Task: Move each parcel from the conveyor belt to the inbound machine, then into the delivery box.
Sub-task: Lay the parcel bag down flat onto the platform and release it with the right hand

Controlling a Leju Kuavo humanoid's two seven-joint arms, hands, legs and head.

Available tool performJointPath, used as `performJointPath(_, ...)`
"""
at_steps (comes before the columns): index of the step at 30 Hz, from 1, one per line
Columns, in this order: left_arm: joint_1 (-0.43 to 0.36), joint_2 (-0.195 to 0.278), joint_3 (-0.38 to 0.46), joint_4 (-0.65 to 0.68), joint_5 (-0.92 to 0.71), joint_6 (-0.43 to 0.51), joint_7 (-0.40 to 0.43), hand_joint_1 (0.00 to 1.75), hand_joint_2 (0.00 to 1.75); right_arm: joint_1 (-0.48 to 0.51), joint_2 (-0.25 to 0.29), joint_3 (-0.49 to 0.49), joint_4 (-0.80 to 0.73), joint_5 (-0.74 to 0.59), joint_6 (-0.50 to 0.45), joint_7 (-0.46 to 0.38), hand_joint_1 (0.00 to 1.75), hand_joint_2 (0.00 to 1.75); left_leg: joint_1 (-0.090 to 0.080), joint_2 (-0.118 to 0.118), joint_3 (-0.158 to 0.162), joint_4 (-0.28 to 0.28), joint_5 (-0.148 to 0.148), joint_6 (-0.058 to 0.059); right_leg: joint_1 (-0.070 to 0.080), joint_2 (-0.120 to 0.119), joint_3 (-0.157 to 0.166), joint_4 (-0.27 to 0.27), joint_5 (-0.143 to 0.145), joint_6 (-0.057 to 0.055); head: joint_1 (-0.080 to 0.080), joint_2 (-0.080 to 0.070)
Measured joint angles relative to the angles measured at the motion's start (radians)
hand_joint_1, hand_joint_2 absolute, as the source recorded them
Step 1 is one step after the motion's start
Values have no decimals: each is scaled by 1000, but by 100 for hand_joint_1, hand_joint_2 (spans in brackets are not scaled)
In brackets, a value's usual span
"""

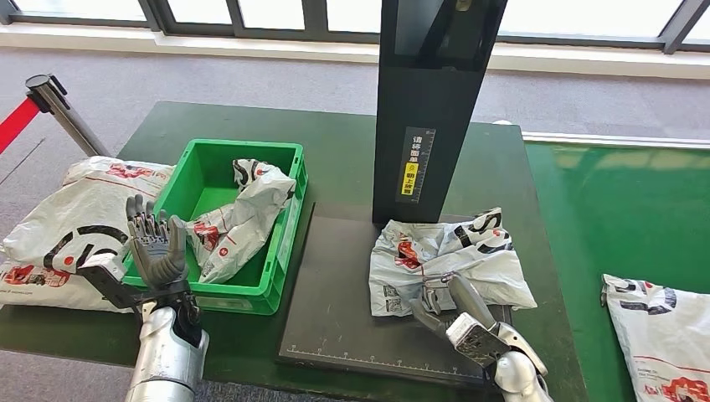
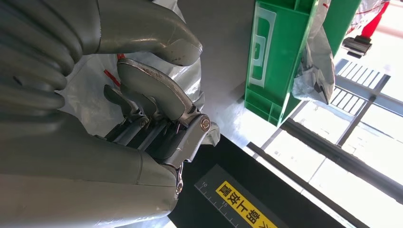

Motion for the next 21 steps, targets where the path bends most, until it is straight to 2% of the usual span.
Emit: performJointPath(21, 0, 0, 0, 0, 0, 0, 0, 0, 175, 0, 0, 0, -2, 0, 0, 0, 175, 175, 0, 0, 0, 0, 0, 0, 0, 0, 0, 0, 0, 0, 0, 0)
